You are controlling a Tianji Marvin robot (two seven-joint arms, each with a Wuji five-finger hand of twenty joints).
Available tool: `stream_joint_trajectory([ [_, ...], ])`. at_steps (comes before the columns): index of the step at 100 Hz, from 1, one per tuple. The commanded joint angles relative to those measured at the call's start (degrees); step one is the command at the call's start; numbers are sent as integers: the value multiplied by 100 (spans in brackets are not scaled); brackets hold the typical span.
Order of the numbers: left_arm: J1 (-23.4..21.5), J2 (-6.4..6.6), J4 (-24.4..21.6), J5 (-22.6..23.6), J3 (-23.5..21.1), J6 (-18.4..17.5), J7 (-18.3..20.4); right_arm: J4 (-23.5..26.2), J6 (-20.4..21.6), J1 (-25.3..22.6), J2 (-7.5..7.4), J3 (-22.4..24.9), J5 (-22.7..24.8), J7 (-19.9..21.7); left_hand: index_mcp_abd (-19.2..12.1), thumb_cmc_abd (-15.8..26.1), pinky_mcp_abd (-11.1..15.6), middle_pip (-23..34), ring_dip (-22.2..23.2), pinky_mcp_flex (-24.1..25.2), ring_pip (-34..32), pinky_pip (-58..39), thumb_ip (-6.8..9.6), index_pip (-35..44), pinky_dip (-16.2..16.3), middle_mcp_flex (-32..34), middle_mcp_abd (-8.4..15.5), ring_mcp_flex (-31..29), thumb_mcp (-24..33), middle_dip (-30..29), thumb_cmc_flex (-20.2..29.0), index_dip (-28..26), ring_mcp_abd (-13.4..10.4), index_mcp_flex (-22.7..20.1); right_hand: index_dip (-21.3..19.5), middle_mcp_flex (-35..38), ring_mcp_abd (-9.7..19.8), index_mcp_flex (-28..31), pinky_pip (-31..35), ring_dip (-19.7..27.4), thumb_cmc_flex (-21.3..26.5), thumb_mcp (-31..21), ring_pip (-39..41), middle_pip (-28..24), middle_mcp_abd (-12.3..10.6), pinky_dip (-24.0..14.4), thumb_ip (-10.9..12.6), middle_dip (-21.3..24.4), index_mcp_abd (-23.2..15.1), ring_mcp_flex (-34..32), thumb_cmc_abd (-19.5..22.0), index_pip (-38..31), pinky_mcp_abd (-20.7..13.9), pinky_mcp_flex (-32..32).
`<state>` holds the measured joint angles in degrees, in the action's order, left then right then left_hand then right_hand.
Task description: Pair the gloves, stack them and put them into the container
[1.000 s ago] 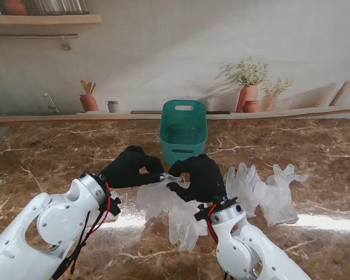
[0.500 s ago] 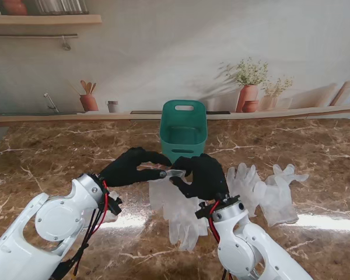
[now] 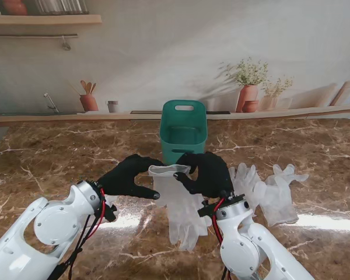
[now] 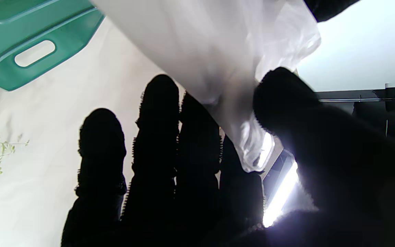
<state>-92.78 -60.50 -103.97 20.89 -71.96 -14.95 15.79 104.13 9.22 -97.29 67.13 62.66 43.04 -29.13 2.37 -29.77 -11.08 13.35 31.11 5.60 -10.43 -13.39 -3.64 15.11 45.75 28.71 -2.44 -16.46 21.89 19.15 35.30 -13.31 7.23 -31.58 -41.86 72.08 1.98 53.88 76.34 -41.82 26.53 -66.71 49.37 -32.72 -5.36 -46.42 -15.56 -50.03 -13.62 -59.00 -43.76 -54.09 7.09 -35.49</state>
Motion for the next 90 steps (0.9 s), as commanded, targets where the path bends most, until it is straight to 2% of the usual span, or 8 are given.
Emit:
stream_joint_trajectory([
  [1,-10,-22,121,39,106,-16,-98,52,-17,-80,29,9,-94,96,-325,-255,202,-6,-19,21,109,217,-180,249,-64,-222,66,166,711,-102,-230,-83,-197,-37,-149,186,37,194,271,-137,39,-302,127,-107,55,-87,-27,-97,-93,-227,135,-19,19,-12],
  [19,61,-168,331,-305,367,-50,-619,110,-24,-123,47,29,-216,118,-1086,-18,315,196,143,46,-90,27,-289,1313,212,152,166,-100,1541,-52,288,-697,-174,-769,-148,189,34,197,287,-141,35,-301,138,-115,49,-72,-14,-106,-87,-212,134,-15,14,-3],
  [26,78,-214,388,-587,438,-57,-705,123,-33,-138,52,42,-247,119,-1355,-30,358,279,250,48,-174,21,-661,1818,367,343,153,-175,905,-9,948,-889,-164,-992,-147,194,40,198,295,-145,33,-299,151,-118,49,-68,-10,-109,-90,-216,137,-13,17,-4],
  [32,97,-241,426,-704,480,-96,-774,135,-45,-152,56,53,-269,123,-1525,202,392,333,305,53,-235,-6,-482,2284,500,555,164,-287,32,41,1446,-756,-177,-1095,-134,189,29,196,302,-147,41,-298,157,-116,59,-63,-5,-108,-60,-211,133,-5,20,-2],
  [49,83,-325,423,-1123,548,-68,-945,142,-85,-186,68,67,-302,88,-1578,905,473,670,547,7,-602,-149,-430,3087,688,1587,191,-882,-259,262,1880,-841,-60,-1709,-60,229,19,220,327,-150,58,-256,186,-110,77,-47,23,-76,-37,-218,131,6,19,-5],
  [68,82,-329,316,-1251,523,248,-871,194,38,-290,40,126,-278,155,-1366,1551,503,785,898,-15,-1101,-580,-440,3295,723,2782,222,-1604,-395,686,2172,-2564,72,-1108,40,195,27,201,371,-237,85,-185,356,-133,88,-35,58,-86,-62,-132,136,24,-25,50],
  [86,119,-294,248,-1360,480,351,-655,295,1112,-556,-127,529,-333,903,-1199,2217,449,1150,1258,-63,-1612,-1184,-133,3447,445,3305,7,-2206,-2263,760,3314,-3568,245,-754,1836,-232,-17,-212,-139,-44,-376,318,-338,449,116,68,73,703,232,348,111,231,-134,464],
  [90,124,-278,226,-1389,453,354,-581,278,1340,-593,-159,649,-281,1000,-1218,2227,424,1261,1325,-89,-1730,-1279,-125,3466,465,3438,18,-2344,-2324,840,3370,-3658,277,-745,1613,-469,-6,-175,-342,2,-741,460,-596,571,164,28,279,1034,395,535,373,1103,-172,598],
])
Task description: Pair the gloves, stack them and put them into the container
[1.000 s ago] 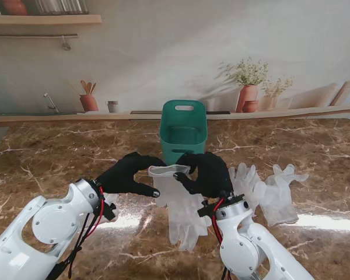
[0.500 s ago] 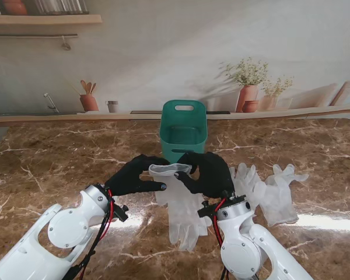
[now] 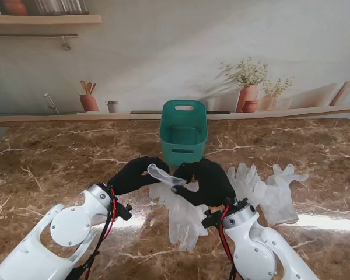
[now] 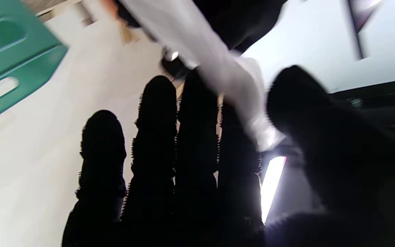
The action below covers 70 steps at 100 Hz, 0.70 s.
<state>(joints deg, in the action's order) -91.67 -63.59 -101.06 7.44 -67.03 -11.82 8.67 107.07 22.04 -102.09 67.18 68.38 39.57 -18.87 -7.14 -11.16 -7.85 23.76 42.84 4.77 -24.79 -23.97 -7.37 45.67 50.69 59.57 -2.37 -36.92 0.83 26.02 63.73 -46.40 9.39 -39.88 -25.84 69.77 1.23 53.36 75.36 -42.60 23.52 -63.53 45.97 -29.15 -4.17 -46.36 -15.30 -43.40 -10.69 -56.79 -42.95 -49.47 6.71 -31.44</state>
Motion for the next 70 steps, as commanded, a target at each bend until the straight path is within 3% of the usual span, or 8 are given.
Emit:
stream_joint_trajectory([
  [1,14,35,-71,-51,-49,40,151,-21,120,-123,-172,110,83,-6,-278,367,89,259,177,-5,-330,-275,249,411,-20,384,19,-331,-226,187,532,-379,59,92,-127,-292,66,-102,-300,84,-522,189,-309,236,29,7,336,413,141,362,377,899,-149,230],
  [10,20,76,-132,-123,-132,28,338,-63,495,-192,-200,362,249,2,-250,314,228,667,393,-74,-646,-697,260,446,-69,653,16,-686,-224,553,612,-483,144,56,-481,-623,82,-116,-607,128,-890,426,-580,361,-21,-29,909,525,241,661,778,1739,-180,431],
  [16,27,109,-186,-153,-196,30,484,-104,610,-204,-196,496,498,-176,-207,295,366,845,537,-102,-774,-964,261,483,-360,746,33,-837,-222,845,665,-483,216,45,-586,-725,104,-185,-715,154,-983,430,-674,385,-52,-26,1024,543,232,750,981,1864,-184,497],
  [30,63,196,-313,-211,-328,57,873,-130,520,-166,-168,619,1051,-928,-263,295,322,1578,957,-109,-1150,-1154,268,535,-558,735,141,-953,-213,1610,720,-544,289,41,-141,-1174,260,-857,-1076,257,-16,-775,-937,489,-167,-54,741,166,140,1030,578,1586,-287,636],
  [35,91,235,-353,-282,-365,92,1072,-165,455,-109,-185,635,1321,-1143,-264,307,312,1738,1071,-103,-1201,-1142,275,543,-623,709,160,-930,-208,1833,731,-554,308,47,-471,-1423,363,-967,-1219,363,423,-1052,-1077,704,-263,-4,571,37,199,1169,408,2221,-361,653],
  [43,153,291,-398,-335,-399,148,1336,-234,443,-2,-232,642,1615,-1283,-231,317,299,1857,1175,-100,-1258,-1113,276,539,-680,721,208,-957,-213,2026,727,-548,326,56,-601,-2145,458,-1485,-1537,539,949,-1207,-1345,856,-347,81,1033,748,213,1597,512,2929,-453,841],
  [54,203,372,-527,-467,-461,346,1761,-400,454,213,-315,557,2099,-1592,-187,329,246,1973,1290,-73,-1335,-1043,271,540,-743,762,230,-984,-220,2202,722,-528,363,42,-356,-3134,595,-1963,-1931,712,1826,-1404,-1482,934,-377,182,904,1124,-281,2241,248,3442,-509,1070],
  [70,324,437,-626,-680,-487,754,2192,-502,956,353,-401,440,2349,-1529,158,224,185,2395,1570,-78,-1669,-1085,247,603,-709,943,232,-1130,-217,2539,763,-334,531,-59,-145,-4762,636,-2579,-2538,1035,1695,-1333,-1560,808,-278,235,876,1517,-971,3583,-328,3982,-634,1685],
])
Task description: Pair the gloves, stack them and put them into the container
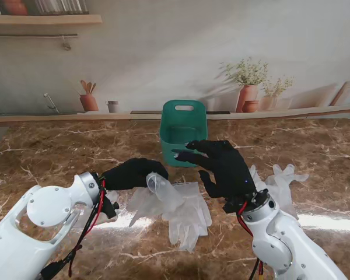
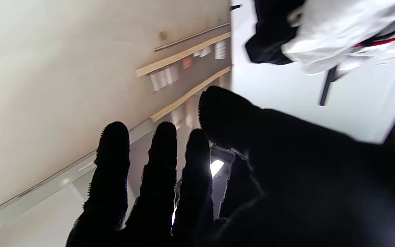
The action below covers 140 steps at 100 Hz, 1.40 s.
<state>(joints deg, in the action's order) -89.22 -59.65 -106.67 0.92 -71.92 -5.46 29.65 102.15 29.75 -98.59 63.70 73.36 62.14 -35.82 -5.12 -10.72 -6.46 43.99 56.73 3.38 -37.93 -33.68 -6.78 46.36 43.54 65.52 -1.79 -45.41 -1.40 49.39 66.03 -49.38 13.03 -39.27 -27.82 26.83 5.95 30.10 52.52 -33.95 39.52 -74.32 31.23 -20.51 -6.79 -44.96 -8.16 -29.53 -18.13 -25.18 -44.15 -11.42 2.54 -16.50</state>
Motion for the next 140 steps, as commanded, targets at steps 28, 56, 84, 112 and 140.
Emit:
stream_joint_trajectory([
  [28,423,98,-35,-56,168,550,448,-91,511,235,-266,-572,895,-301,385,65,-240,898,322,60,-884,-822,138,823,64,693,319,-665,7,290,475,464,304,-262,-37,-1332,163,-79,-641,650,-56,-250,-334,-258,94,67,147,540,-546,1292,-370,129,-355,573],
  [56,676,154,24,-176,376,703,779,-41,-216,576,-618,-945,2046,-959,472,43,-367,966,285,58,-988,-1191,106,929,50,805,382,-809,-19,229,494,580,304,-316,60,-1638,132,315,-1004,1592,664,-658,-1526,683,190,174,218,1521,-925,1721,173,-382,-518,1079],
  [84,691,191,2,-275,369,652,960,-71,-487,768,-742,-1065,2414,-973,416,41,-401,1041,265,84,-1022,-1248,112,972,-23,830,436,-842,-28,239,481,590,270,-318,-26,-1567,198,1213,-886,1482,-66,-152,-1426,390,72,156,134,1577,-971,1688,-305,-1485,-569,1058],
  [112,768,201,66,-362,398,644,1055,-195,-682,995,-787,-1318,2543,-1183,385,50,-398,1077,252,89,-1027,-1271,118,978,-80,808,460,-824,-26,255,466,585,246,-297,-558,-1054,307,2270,-522,1140,-1272,1261,-484,-100,-32,103,-1244,1428,-1627,1607,-712,-3679,-546,809],
  [140,838,145,263,-128,482,506,743,-264,-316,795,-526,-1217,1771,-1237,105,270,-483,-79,-139,131,-52,-814,328,376,-274,-121,171,85,35,-259,31,1116,80,174,-1749,384,433,2314,-147,1016,-1454,1040,-318,-202,-164,55,-1099,816,-1020,685,-187,-3447,-517,373],
])
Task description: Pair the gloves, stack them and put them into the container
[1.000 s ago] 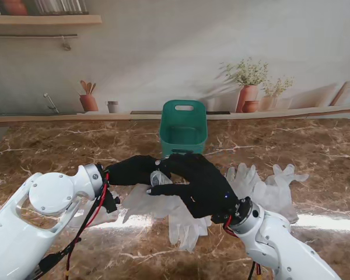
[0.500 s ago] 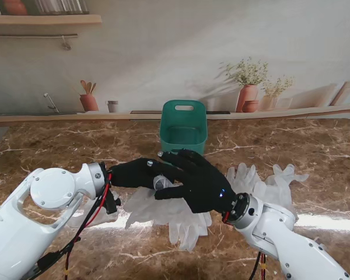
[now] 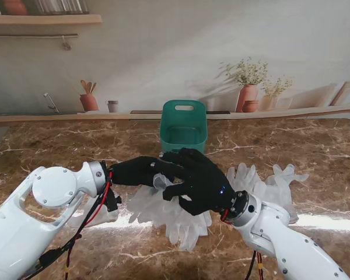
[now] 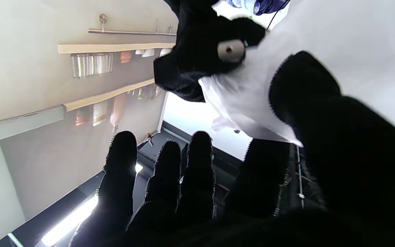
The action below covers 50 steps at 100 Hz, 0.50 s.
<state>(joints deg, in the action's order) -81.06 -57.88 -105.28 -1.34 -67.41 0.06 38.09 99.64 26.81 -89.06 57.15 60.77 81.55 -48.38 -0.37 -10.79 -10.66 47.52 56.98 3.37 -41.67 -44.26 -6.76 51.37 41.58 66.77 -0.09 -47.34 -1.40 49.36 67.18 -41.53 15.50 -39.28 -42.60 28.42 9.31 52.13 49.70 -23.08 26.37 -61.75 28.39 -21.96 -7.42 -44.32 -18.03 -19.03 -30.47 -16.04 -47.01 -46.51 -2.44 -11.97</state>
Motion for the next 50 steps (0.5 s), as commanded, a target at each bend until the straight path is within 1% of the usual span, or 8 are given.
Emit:
stream_joint_trajectory([
  [1,26,-35,135,118,36,-56,-122,-12,9,-181,153,57,-242,30,-373,260,-65,-526,-212,132,394,276,351,-161,-66,-305,-17,327,62,-320,-168,393,-178,215,-299,294,99,110,144,-78,-135,-228,-26,-74,-111,-6,-109,-270,250,-266,107,63,-19,-91],
  [6,30,-50,172,229,53,-101,-225,-14,137,-284,267,120,-555,92,-361,150,-86,-1030,-468,140,746,487,427,-402,-41,-658,-100,591,175,-673,-455,648,-232,431,-345,603,115,121,202,-106,-108,-254,24,-173,-154,-20,-101,-372,435,-443,107,30,-27,-161],
  [14,-1,-76,207,437,48,-189,-430,-3,183,-421,406,216,-916,116,-327,-293,-114,-1657,-930,141,1250,810,267,-989,155,-1417,-143,1149,1350,-1306,-1347,819,-344,829,-293,1023,101,168,353,-216,-80,-302,122,-310,-211,-78,-109,-657,605,-701,24,-35,-18,-267],
  [20,-70,-105,199,613,8,-234,-630,33,161,-518,475,303,-1096,156,-182,-371,-122,-2037,-1162,155,1620,904,192,-1481,167,-1982,-140,1523,2052,-1538,-1969,943,-426,1092,-197,1340,84,174,430,-294,-79,-322,112,-335,-230,-103,-107,-921,726,-938,-10,-137,3,-339],
  [30,-266,-164,109,962,-128,-223,-1037,74,91,-654,583,408,-1418,250,-73,-291,-120,-2313,-1398,175,1981,1043,313,-1740,226,-2769,-153,2035,2421,-1755,-2454,987,-539,1392,-130,1802,33,205,527,-374,-32,-326,202,-440,-230,-137,-101,-1089,927,-1265,-63,-215,77,-481],
  [36,-419,-225,52,1146,-211,-248,-1399,90,21,-712,627,447,-1557,309,-111,-352,-138,-2413,-1427,188,2044,963,323,-1737,341,-3000,-178,2160,2502,-1848,-2587,994,-544,1336,24,2087,4,197,600,-491,-5,-324,170,-417,-228,-176,-92,-1339,1028,-1493,-98,-367,115,-560],
  [41,-582,-301,-19,1322,-267,-246,-1808,99,-94,-747,650,463,-1631,343,-191,-449,-151,-2411,-1404,166,2017,801,180,-1557,488,-3032,-201,2158,2464,-1892,-2572,823,-528,1222,49,2224,-33,209,645,-518,13,-327,197,-457,-218,-194,-88,-1387,1109,-1619,-118,-393,153,-628],
  [50,-836,-386,-153,1521,-376,-285,-2258,60,-294,-778,685,461,-1752,372,-308,-555,-215,-2327,-1255,131,1871,445,84,-1335,582,-2922,-212,2036,2150,-1846,-2383,464,-460,1082,67,2381,-104,214,744,-559,44,-342,226,-528,-195,-236,-60,-1468,1239,-1766,-157,-442,216,-726],
])
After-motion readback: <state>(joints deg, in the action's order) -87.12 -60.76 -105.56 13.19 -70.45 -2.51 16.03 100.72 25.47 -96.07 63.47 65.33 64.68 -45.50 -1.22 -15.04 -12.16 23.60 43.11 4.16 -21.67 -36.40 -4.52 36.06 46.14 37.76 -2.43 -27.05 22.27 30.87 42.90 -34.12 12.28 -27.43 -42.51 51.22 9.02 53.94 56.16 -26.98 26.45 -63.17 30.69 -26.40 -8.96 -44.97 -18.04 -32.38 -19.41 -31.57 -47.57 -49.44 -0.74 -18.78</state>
